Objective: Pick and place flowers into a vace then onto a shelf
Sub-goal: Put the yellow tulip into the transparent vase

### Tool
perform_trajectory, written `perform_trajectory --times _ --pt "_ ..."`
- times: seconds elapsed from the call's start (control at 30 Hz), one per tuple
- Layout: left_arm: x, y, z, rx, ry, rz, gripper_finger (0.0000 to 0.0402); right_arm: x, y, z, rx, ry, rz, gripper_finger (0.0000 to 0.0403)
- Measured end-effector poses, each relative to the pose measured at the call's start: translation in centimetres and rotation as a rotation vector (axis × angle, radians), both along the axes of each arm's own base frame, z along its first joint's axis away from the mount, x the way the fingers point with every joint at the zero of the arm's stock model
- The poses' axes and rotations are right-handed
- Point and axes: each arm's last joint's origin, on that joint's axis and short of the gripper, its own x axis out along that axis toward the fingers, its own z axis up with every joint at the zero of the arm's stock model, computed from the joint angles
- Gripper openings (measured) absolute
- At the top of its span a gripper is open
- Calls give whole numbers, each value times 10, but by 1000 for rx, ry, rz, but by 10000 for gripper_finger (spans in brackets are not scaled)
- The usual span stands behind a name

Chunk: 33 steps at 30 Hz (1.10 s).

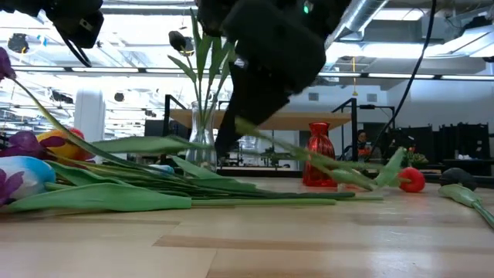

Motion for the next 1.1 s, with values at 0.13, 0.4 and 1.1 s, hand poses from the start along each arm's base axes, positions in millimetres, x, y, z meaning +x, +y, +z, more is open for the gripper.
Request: perform_trajectory --times 0.13,0.4,1.1 --pt "0 0 0 0 0 1 164 0 7 12 -43 -3 -4 0" --pt "0 0 -1 5 8 0 164 -2 24 41 -123 -34 -11 0" --pt "0 2 0 25 -4 51 164 -18 61 106 -246 -116 22 0"
